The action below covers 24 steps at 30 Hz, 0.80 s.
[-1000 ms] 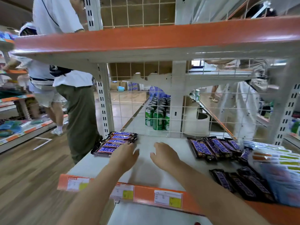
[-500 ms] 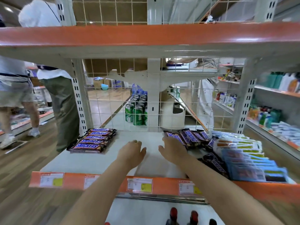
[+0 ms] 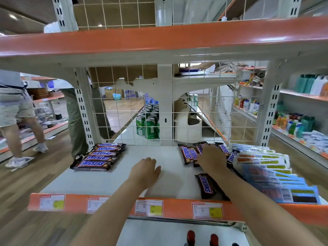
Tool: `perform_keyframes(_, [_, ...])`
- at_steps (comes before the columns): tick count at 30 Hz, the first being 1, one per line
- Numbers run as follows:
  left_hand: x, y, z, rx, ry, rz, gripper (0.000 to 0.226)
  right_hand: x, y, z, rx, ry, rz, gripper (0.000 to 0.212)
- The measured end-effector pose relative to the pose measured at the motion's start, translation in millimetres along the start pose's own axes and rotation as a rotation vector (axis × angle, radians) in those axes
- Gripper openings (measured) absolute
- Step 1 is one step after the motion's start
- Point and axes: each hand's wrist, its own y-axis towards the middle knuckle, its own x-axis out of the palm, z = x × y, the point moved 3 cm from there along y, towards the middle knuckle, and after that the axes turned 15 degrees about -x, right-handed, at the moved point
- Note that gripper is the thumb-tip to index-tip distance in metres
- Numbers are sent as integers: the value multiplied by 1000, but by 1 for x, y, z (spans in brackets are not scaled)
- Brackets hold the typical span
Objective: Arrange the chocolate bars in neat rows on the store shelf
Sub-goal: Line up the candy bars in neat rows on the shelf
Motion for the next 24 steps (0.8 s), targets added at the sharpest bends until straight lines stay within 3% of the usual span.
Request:
perform_keyframes(11, [0,10,-14,-45,0,-13,42,17,13,25,164,-72,-103,56])
perform_keyframes(24, [-6,7,-47,-64,-19,25,38,22,11,24,268,-67,-93,29])
